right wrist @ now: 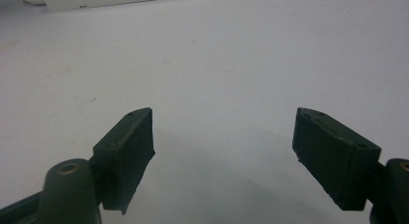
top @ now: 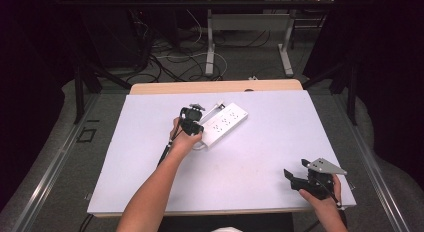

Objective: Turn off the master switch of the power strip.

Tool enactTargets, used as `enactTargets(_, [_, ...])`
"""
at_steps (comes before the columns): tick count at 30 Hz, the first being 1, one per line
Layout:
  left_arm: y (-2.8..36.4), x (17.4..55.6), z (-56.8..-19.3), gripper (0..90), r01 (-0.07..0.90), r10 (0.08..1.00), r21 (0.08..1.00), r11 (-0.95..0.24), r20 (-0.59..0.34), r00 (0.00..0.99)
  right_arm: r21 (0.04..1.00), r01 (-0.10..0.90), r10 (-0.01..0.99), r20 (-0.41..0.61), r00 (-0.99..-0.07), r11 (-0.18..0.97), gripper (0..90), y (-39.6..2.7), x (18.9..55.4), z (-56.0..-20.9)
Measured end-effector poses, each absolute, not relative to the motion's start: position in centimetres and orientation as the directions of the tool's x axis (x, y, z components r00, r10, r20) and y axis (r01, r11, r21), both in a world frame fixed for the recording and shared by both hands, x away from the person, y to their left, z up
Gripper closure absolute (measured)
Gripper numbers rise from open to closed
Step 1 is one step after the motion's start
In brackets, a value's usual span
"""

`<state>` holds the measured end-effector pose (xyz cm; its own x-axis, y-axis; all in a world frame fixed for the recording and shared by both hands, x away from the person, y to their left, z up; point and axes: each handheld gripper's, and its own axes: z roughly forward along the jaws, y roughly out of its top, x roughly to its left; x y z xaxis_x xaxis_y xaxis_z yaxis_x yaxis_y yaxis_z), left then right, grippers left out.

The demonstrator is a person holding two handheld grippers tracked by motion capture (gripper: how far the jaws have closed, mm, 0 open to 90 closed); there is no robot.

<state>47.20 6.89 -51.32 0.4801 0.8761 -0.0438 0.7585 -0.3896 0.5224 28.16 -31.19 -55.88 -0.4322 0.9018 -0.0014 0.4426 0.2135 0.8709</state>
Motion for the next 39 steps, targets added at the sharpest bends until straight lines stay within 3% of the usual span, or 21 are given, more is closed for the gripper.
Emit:
enactTargets(25, [6.66, 46.81, -51.66, 90.0, 0.741, 0.872, 0.53, -0.412, -0.006, 0.489, 0.869, 0.446, 0.902, -0.002, -0.431, 0.215, 22.1, -31.11, 28.17, -55.93])
enactTargets(39, [7.11, 46.83, -51.49, 90.0, 0.755, 0.878, 0.537, -0.378, -0.05, 0.475, 0.871, 0.441, 0.903, -0.005, -0.429, 0.214, 22.1, -31.24, 28.25, -55.9])
